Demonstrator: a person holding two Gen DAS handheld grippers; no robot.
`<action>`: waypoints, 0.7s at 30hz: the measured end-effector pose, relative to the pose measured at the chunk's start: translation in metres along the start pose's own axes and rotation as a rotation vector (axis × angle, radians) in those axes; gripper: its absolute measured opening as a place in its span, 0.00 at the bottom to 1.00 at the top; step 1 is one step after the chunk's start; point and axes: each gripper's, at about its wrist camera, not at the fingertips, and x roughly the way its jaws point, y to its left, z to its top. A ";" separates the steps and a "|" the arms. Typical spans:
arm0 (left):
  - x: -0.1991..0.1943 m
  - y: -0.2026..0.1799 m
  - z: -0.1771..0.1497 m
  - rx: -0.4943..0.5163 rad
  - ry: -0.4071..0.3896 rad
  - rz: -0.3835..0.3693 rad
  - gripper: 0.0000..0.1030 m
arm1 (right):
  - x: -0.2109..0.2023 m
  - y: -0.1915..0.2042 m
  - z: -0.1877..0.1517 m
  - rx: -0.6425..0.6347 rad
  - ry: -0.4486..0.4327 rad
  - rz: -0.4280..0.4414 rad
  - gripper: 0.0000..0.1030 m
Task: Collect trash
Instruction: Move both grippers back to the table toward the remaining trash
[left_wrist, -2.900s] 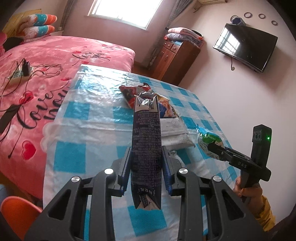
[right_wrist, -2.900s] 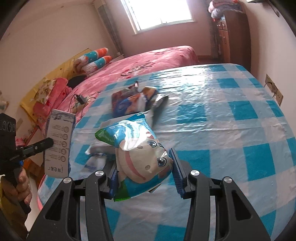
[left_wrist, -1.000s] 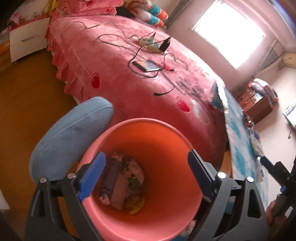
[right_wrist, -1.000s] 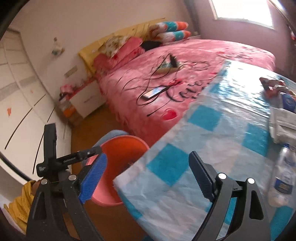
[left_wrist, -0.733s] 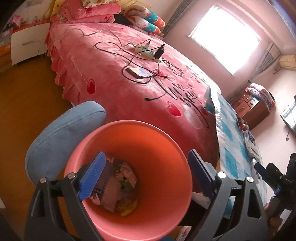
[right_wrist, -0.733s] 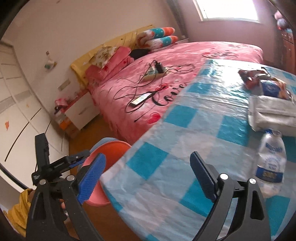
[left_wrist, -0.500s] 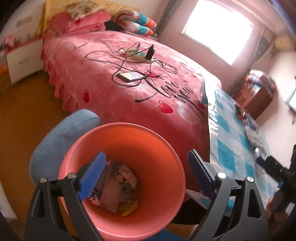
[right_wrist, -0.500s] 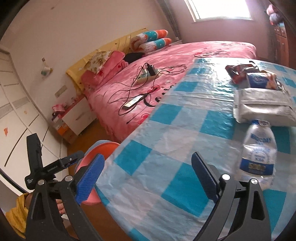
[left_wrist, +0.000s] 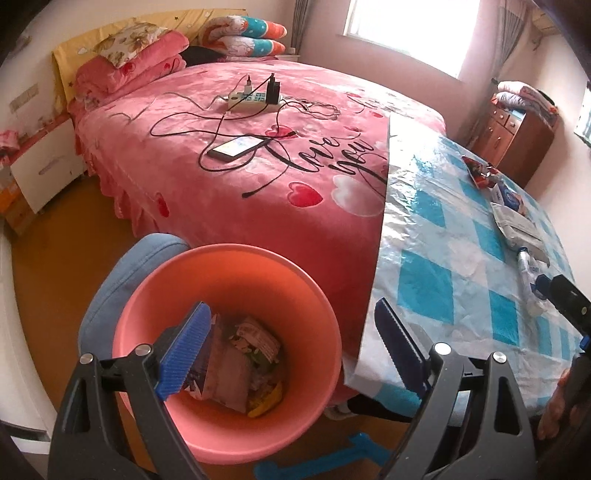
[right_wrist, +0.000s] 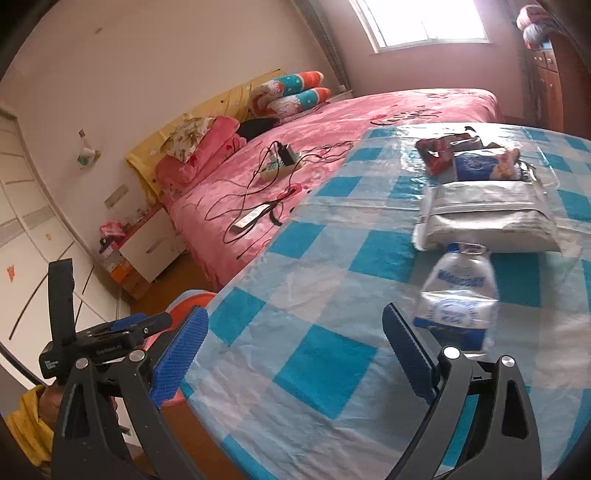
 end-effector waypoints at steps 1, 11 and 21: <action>0.000 -0.003 0.001 0.001 0.004 -0.004 0.88 | -0.003 -0.003 0.001 0.005 -0.006 -0.002 0.92; 0.002 -0.043 0.010 0.024 0.048 -0.069 0.88 | -0.023 -0.039 0.012 0.066 -0.041 -0.038 0.92; 0.005 -0.094 0.019 0.100 0.077 -0.093 0.88 | -0.047 -0.065 0.018 0.070 -0.074 -0.092 0.92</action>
